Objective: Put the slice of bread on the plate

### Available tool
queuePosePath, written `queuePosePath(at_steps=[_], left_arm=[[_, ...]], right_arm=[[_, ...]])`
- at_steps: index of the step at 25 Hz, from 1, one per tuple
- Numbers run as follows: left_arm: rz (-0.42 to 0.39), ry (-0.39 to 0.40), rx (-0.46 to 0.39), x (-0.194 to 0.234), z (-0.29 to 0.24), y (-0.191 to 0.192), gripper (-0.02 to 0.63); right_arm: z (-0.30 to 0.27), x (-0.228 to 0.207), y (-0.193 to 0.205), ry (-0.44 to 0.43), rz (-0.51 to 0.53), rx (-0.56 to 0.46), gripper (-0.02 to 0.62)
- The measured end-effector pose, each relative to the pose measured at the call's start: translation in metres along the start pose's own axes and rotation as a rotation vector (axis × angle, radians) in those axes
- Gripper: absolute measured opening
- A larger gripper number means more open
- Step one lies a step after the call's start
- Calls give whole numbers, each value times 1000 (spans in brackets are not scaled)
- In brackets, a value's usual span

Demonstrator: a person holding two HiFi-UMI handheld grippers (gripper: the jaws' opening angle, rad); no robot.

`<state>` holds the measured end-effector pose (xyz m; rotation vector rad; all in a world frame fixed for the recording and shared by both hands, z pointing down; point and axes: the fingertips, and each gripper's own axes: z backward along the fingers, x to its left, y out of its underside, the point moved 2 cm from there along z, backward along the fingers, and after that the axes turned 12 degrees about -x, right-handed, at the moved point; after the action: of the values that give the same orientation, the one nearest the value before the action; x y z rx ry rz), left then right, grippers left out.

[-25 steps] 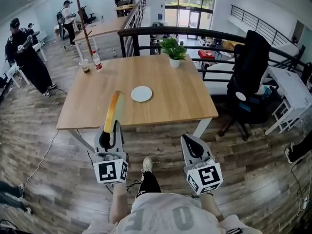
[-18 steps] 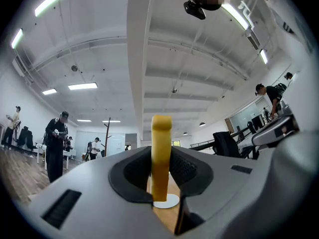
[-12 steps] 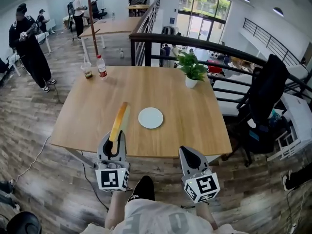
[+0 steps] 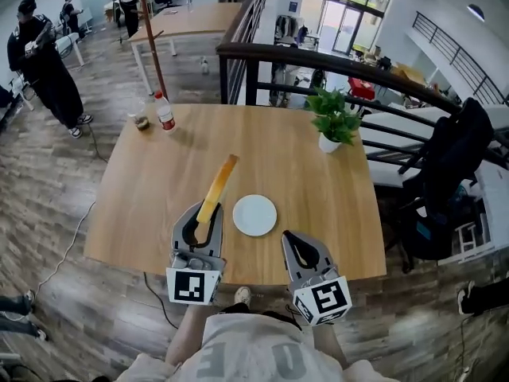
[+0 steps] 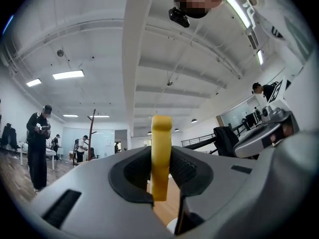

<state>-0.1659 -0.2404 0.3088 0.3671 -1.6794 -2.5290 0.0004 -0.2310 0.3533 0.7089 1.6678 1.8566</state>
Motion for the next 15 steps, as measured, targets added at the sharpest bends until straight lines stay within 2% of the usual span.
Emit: queuePosePath(at_steps=[2,6,11,15], left_arm=[[19,8,6,-4,-13,7,92],[6,41,36,-27,-31,17,92],[-4,37,-29,-38,-52,3,92],[59,5,-43,-37,-53,4,92]], right_arm=[[0,-9,1,6,-2,0,15],[13,-19,-1,-69,4,-26,15],[13,-47,-2,-15,23,-25,15],[9,-61,-5,9,-14,-33,15]])
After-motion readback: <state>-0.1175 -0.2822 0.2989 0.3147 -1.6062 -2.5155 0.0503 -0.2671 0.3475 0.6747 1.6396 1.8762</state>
